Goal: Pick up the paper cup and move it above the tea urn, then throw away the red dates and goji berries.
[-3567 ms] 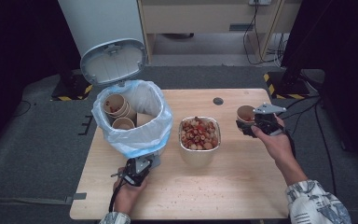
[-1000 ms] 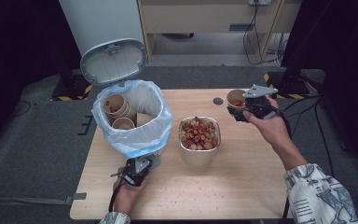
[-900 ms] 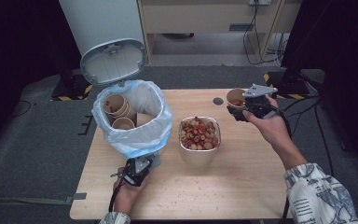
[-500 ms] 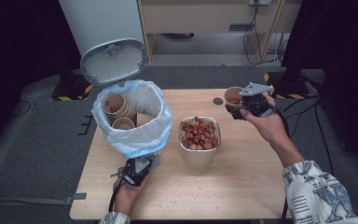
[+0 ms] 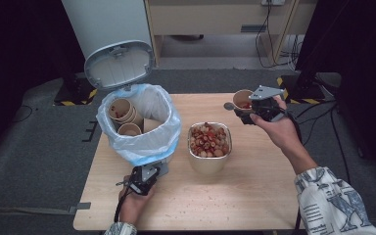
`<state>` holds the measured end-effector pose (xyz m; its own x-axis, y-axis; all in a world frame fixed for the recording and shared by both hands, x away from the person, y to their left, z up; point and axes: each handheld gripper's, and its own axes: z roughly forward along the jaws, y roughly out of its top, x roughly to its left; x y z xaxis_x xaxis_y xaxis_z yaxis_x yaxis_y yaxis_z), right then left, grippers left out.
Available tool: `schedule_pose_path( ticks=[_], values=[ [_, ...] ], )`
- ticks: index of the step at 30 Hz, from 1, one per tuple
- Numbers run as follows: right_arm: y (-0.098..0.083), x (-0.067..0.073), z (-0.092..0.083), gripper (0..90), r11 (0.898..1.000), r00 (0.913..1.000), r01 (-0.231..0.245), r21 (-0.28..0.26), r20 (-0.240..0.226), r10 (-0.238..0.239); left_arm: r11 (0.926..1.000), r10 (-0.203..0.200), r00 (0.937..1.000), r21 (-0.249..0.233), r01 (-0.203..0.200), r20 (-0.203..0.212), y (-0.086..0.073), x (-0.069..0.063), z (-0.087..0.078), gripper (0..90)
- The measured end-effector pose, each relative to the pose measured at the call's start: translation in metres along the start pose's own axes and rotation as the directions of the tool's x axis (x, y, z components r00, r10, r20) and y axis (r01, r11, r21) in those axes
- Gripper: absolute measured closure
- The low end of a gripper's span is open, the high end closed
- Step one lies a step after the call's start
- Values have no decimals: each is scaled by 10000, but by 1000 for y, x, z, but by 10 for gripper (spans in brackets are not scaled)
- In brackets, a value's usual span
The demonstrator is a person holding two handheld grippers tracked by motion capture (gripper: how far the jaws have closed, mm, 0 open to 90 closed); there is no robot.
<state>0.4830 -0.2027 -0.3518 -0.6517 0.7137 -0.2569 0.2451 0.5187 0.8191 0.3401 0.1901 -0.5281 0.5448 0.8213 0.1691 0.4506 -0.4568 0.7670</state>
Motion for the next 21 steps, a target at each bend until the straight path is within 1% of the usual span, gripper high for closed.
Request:
schedule_pose_path(
  ticks=[5, 7, 11, 15, 19, 21],
  values=[
    [4, 1, 1, 297, 9999, 10000, 73, -80, 20, -73, 10000, 9, 10000, 0, -9, -11, 0, 0, 0, 897],
    [7, 3, 2, 298, 9998, 9998, 204, -84, 11, -204, 10000, 6, 10000, -13, -6, -14, 0, 0, 0, 897],
    [9, 5, 4, 297, 9994, 9995, 322, -139, 0, -322, 10000, -11, 10000, -1, 11, 8, 0, 0, 0, 897],
    [12, 10, 6, 298, 9979, 9981, 622, -170, 40, -621, 10000, -12, 10000, -6, 12, 13, 0, 0, 0, 897],
    [14, 18, 8, 296, 9935, 9935, 1123, -178, -141, -1125, 10000, -6, 10000, -4, 6, 7, 0, 0, 0, 897],
    [15, 18, 8, 296, 9930, 9930, 1162, -220, -171, -1166, 10000, 5, 10000, 3, -5, 0, 0, 0, 0, 897]
  ],
)
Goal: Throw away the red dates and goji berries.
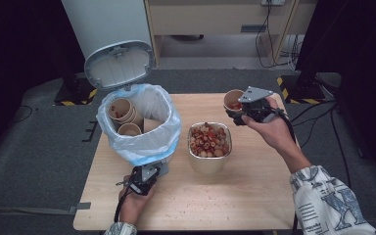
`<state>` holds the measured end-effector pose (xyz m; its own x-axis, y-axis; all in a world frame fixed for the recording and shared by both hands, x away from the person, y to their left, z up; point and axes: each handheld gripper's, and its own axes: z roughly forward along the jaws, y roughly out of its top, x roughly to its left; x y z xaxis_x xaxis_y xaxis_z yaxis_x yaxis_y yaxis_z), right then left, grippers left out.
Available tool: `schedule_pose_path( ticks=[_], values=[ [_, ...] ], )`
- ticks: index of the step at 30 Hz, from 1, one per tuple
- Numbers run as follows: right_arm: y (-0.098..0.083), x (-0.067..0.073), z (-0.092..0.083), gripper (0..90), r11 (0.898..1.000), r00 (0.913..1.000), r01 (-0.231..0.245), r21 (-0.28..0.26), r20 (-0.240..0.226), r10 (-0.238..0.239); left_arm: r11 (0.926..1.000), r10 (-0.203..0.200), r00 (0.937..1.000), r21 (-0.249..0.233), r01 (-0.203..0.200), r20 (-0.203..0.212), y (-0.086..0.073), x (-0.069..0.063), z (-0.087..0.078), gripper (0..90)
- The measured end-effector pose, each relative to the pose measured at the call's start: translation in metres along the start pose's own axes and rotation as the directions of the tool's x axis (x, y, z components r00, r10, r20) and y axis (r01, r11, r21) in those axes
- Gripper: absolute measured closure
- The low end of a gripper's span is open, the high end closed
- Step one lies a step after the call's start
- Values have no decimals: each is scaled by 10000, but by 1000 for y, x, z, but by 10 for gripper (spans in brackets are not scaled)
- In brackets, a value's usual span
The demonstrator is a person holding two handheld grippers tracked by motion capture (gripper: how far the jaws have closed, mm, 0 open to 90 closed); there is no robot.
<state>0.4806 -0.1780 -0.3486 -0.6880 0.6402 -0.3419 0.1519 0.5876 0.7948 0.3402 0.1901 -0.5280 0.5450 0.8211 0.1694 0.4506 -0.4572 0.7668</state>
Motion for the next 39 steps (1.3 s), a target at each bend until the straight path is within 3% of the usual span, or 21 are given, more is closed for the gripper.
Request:
schedule_pose_path(
  ticks=[3, 10, 13, 23, 27, 30, 31, 32, 34, 39],
  values=[
    [1, -2, 0, 296, 9999, 9998, -105, 52, 151, 104, 10000, -22, 10000, -9, 22, 16, 0, 0, 0, 897],
    [7, 7, -1, 293, 9998, 9998, 143, -104, -119, -144, 10000, 3, 10000, -7, -3, -14, 0, 0, 0, 897],
    [8, 6, -2, 293, 9999, 9999, 103, -93, 29, -102, 10000, 1, 10000, 8, -1, 0, 0, 0, 0, 897],
    [12, 17, -4, 294, 9954, 9950, 955, -74, 291, -953, 10000, 31, 10000, 27, -31, -5, 0, 0, 0, 897],
    [16, 21, -6, 298, 9883, 9871, 1523, -41, 516, -1518, 10000, 25, 10000, 22, -25, -5, 0, 0, 0, 897],
    [17, 23, -7, 299, 9857, 9839, 1679, -105, 640, -1669, 10000, 16, 10000, 20, -16, -3, 0, 0, 0, 897],
    [19, 26, -8, 299, 9792, 9761, 2030, -56, 805, -2019, 10000, 18, 10000, 21, -18, -9, 0, 0, 0, 897],
    [19, 26, -8, 299, 9792, 9761, 2030, -56, 805, -2019, 10000, 22, 10000, 19, -22, -10, 0, 0, 0, 897],
    [21, 30, -8, 299, 9698, 9653, 2440, 27, 956, -2431, 10000, 8, 10000, 9, -8, -11, 0, 0, 0, 897],
    [26, 34, -10, 299, 9622, 9579, 2722, 20, 941, -2712, 10000, -4, 10000, 10, 4, -29, 0, 0, 0, 897]
  ],
)
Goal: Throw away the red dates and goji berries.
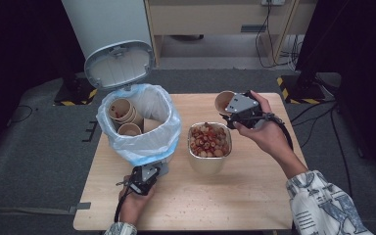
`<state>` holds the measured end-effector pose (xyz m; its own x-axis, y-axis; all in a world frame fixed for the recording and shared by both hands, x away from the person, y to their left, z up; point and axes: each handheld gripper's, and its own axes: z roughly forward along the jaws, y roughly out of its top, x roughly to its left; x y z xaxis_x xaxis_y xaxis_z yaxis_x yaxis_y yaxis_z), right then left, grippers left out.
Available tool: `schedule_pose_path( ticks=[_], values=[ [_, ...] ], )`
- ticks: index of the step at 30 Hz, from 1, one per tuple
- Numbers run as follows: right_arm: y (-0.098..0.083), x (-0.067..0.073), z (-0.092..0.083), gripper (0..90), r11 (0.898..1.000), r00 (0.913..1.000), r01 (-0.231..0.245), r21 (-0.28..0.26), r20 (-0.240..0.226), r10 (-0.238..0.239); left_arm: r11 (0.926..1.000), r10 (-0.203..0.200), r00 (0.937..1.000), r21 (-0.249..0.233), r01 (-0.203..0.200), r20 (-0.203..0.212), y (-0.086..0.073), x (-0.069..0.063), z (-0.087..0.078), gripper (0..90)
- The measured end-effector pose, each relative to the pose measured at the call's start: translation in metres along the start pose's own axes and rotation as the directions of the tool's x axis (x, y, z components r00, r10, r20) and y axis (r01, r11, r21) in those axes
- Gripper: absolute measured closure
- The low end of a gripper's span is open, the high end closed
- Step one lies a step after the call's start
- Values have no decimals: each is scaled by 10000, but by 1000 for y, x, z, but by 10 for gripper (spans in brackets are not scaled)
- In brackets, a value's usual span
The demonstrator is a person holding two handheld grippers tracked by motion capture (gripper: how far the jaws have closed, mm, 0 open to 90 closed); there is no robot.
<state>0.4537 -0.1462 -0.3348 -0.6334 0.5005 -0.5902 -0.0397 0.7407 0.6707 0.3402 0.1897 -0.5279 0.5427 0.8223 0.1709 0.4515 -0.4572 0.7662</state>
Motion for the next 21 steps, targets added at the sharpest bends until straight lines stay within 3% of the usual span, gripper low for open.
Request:
schedule_pose_path(
  ticks=[13, 21],
  values=[
    [8, 6, -1, 298, 9957, 9958, 918, 156, 39, -918, 10000, -44, 10000, -4, 44, 18, 0, 0, 0, 897],
    [8, 6, 0, 298, 9923, 9925, 1214, 248, 73, -1217, 9999, -99, 9999, -54, 100, 46, 0, 0, 0, 897]
  ],
)
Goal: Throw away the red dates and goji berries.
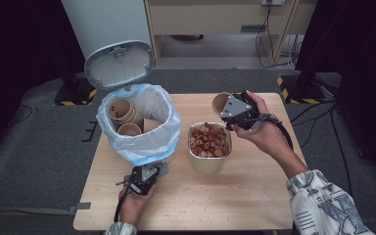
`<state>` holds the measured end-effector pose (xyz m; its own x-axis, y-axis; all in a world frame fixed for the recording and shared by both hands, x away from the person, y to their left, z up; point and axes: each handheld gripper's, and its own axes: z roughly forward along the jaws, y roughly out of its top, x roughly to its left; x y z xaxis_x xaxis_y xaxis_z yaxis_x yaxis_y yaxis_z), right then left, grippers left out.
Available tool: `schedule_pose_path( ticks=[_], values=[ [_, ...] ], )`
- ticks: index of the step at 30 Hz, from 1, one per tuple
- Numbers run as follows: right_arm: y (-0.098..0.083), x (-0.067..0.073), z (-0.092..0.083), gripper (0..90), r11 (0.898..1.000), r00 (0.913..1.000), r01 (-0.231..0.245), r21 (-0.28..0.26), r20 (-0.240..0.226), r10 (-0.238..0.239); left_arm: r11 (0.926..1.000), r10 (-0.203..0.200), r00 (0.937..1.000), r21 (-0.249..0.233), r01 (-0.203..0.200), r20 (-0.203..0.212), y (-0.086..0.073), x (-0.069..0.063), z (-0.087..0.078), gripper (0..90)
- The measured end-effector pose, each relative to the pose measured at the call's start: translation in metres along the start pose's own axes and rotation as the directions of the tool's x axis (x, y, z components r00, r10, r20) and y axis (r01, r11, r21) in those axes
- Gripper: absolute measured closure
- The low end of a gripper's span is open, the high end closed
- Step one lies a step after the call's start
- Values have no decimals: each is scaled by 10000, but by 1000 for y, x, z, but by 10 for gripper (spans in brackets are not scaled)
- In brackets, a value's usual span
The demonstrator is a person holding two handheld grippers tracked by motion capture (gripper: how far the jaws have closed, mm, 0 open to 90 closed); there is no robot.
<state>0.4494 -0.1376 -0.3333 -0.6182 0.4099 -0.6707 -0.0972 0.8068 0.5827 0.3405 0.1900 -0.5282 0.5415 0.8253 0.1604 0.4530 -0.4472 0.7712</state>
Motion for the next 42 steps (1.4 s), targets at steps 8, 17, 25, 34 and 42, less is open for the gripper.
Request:
schedule_pose_path(
  ticks=[8, 17, 25, 34, 42],
  values=[
    [2, -7, -4, 298, 9998, 9999, 151, -132, 10, -151, 10000, -78, 9999, -2, 78, -69, 0, 0, 0, 897],
    [8, -22, -8, 298, 9982, 9989, 456, -379, 76, -454, 10000, -88, 10000, -4, 88, 43, -1, 1, 0, 897],
    [15, -35, -11, 298, 9945, 9968, 793, -680, 89, -789, 10000, -94, 10000, 8, 94, -15, -1, 0, 0, 897],
    [23, -37, -18, 298, 9840, 9847, 1702, -531, 474, -1677, 9999, -130, 9999, -32, 130, -44, -1, -1, 0, 897],
    [29, -29, -17, 298, 9690, 9676, 2466, -127, 595, -2455, 9999, -99, 9999, -16, 99, -135, 0, 0, 0, 897]
  ],
)
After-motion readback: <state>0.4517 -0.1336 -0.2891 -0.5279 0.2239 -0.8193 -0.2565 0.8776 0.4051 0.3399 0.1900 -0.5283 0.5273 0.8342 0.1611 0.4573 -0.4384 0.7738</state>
